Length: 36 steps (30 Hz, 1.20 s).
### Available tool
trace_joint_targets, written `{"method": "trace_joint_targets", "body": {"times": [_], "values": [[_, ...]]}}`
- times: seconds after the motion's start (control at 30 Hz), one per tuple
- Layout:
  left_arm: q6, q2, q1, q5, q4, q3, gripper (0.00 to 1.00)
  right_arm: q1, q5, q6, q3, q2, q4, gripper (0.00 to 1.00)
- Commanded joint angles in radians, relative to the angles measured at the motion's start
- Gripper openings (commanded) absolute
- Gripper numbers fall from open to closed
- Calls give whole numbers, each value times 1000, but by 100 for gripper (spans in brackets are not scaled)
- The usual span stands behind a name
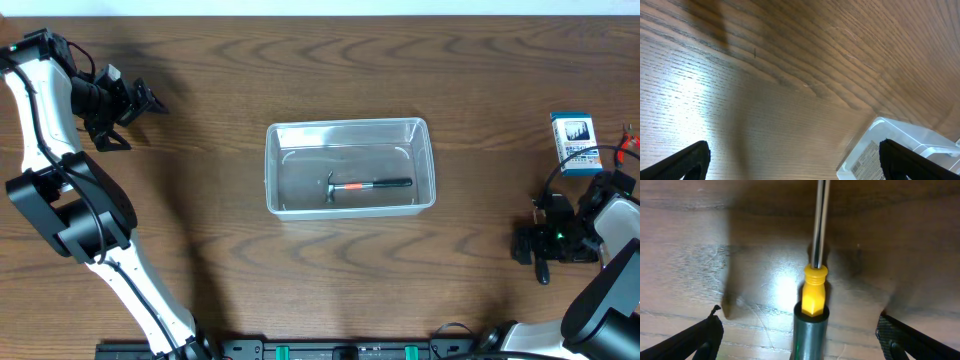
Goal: Pack container
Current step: 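Align the right gripper above the screwdriver handle and lower it, then close the right gripper on the yellow-handled screwdriver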
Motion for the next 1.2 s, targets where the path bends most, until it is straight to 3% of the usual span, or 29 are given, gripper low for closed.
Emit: {"method": "trace_joint_targets", "body": {"times": [0.0,1.17], "values": [[-1,-26,4,-5,-2,19,98,0,21,-18,-8,-14,1,99],[-1,-26,4,-5,-2,19,98,63,68,-11,-21,-14,13,99]]}}
